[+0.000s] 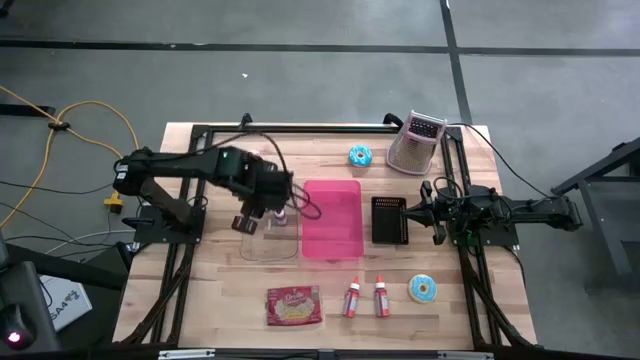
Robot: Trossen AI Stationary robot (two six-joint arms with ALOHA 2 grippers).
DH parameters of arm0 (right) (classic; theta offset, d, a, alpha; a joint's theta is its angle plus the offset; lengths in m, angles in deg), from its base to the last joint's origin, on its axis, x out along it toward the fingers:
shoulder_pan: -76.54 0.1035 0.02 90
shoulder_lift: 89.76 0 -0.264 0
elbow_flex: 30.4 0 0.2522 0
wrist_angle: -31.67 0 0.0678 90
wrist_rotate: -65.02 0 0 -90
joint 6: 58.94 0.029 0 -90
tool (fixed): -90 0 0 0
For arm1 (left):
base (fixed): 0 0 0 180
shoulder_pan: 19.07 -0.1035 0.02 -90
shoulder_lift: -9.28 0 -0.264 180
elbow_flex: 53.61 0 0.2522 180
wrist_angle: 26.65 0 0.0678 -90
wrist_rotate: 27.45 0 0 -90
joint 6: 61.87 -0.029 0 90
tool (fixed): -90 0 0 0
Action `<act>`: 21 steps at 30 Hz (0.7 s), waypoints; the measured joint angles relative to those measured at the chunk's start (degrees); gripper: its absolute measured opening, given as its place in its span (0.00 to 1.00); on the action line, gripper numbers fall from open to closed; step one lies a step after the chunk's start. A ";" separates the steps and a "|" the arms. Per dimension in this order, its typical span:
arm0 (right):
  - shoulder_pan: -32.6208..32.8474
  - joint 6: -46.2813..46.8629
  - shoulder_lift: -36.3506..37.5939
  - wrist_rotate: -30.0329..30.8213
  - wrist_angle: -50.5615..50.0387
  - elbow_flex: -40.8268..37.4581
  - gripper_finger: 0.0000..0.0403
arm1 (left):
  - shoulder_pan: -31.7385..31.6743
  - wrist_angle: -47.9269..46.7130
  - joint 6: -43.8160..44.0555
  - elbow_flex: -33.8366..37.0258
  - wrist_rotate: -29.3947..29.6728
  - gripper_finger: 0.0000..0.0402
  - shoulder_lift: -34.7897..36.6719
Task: Pick & Place Food Item
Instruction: Put the red food coloring bottle into the transparent bin
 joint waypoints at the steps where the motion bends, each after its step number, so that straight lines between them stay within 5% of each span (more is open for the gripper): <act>1: 0.00 -0.01 -0.02 0.00 0.00 -0.01 0.00 | 0.92 0.21 1.34 0.29 0.17 0.28 -0.18; 21: 0.00 -0.01 -0.01 0.00 0.00 -0.01 0.00 | 2.45 22.82 4.72 21.30 -4.63 0.29 -0.72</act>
